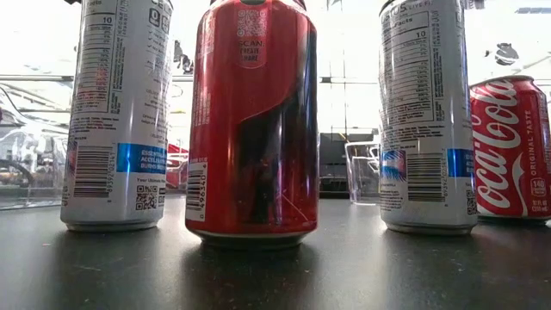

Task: Sort soda cans
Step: Move the top red soda can to the middle right of the table, then move the top left transparent bin to the center of the table

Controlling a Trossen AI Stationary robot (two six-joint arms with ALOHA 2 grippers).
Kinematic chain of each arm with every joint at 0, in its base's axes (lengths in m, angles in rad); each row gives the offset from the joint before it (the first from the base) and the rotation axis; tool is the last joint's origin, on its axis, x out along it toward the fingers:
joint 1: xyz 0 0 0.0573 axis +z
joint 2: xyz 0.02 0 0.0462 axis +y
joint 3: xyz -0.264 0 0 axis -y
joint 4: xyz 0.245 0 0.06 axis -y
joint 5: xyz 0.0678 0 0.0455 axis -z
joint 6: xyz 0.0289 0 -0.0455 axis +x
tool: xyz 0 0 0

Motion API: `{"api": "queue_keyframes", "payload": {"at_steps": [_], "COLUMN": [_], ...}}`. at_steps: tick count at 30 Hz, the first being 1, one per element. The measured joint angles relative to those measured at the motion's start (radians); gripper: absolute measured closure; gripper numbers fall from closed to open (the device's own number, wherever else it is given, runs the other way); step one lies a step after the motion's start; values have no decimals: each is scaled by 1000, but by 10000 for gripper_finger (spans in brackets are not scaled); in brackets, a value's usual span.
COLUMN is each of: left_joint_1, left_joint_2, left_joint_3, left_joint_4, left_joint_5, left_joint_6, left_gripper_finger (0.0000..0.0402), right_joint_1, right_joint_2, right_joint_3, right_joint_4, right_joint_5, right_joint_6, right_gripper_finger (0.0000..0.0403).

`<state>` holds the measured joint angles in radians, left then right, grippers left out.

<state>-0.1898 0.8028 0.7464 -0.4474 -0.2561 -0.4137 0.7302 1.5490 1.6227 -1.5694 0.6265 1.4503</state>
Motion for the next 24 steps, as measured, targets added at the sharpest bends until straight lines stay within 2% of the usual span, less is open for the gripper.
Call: {"api": "queue_keyframes", "payload": {"at_steps": [4,11,17,24], "left_joint_1": [0,0,0,0], "left_joint_2": [0,3,18,65], "left_joint_3": [0,0,0,0], "left_joint_4": [14,63,69,38], "left_joint_5": [-3,-41,-196,-352], "left_joint_6": [0,-20,-265,-445], "left_gripper_finger": [28,28,28,28], "right_joint_1": [89,155,134,133], "right_joint_2": [-147,-356,-417,-423], "right_joint_3": [-80,-292,-400,-471], "right_joint_4": [-2,-3,15,18], "right_joint_5": [126,239,271,266], "right_joint_6": [61,161,187,157], "right_gripper_finger": [46,46,46,46]}}
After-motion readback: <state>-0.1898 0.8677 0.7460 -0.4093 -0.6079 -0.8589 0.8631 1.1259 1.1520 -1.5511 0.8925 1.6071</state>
